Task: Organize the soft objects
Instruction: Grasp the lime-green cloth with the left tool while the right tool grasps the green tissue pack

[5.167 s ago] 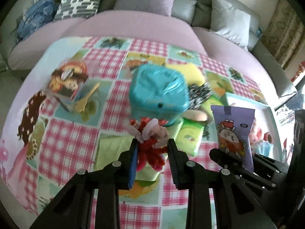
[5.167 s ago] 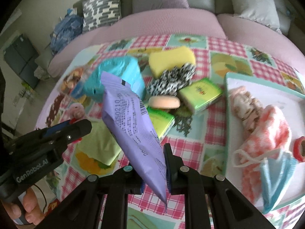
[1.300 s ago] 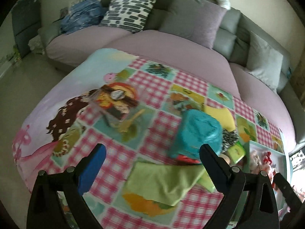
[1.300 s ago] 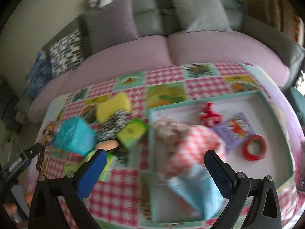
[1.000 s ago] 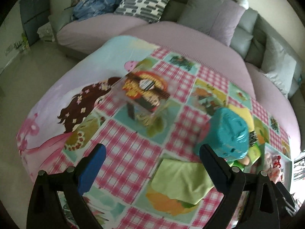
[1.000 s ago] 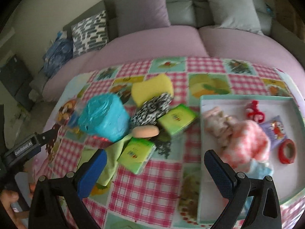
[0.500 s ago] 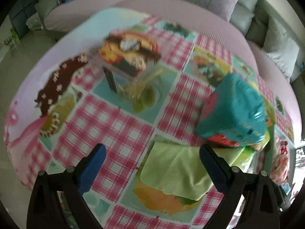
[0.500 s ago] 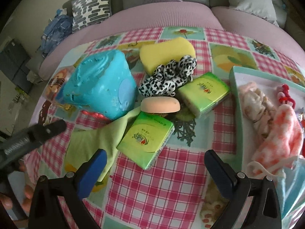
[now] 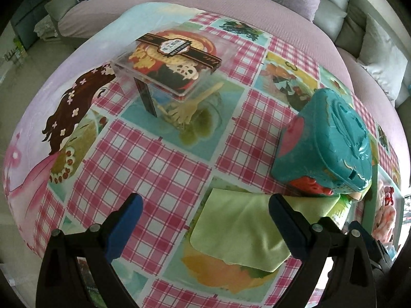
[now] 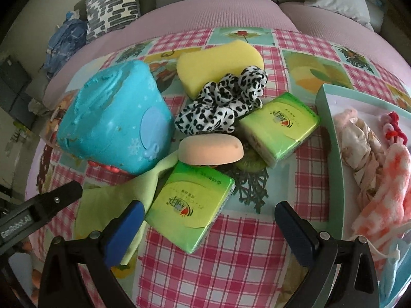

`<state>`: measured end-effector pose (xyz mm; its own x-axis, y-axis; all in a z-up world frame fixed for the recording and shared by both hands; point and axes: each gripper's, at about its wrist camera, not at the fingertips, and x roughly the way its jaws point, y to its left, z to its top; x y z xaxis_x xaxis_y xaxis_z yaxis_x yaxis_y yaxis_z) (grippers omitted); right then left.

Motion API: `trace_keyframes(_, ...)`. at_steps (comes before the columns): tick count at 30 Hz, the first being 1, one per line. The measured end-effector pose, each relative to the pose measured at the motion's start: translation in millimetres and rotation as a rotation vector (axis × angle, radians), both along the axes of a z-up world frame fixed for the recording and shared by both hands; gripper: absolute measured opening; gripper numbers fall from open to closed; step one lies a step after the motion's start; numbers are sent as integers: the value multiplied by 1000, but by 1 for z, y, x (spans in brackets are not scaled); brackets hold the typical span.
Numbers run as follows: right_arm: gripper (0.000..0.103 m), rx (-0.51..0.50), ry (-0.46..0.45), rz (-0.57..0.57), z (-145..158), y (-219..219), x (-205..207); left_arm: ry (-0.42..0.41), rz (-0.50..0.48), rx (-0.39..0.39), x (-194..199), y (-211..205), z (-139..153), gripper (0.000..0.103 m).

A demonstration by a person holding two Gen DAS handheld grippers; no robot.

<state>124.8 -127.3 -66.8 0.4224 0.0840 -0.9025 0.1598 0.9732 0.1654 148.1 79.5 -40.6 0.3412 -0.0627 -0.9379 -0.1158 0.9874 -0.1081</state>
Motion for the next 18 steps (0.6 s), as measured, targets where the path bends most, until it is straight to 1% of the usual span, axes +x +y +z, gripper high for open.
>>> trace_keyframes(3,99,-23,14,13,-3,3,3,-1,-21,-1,2,-5,0,98)
trace_keyframes(11,86,-13,9,23,1,-1,-5,0,-52,1,2,-11,0,98)
trace_keyframes(15,76,-15,5,23,5,-5,-13,4,-60,3,4,-13,-1,98)
trace_keyframes(18,73,-22,-1,31,8,-3,-14,7,-62,5,4,-14,-1,98)
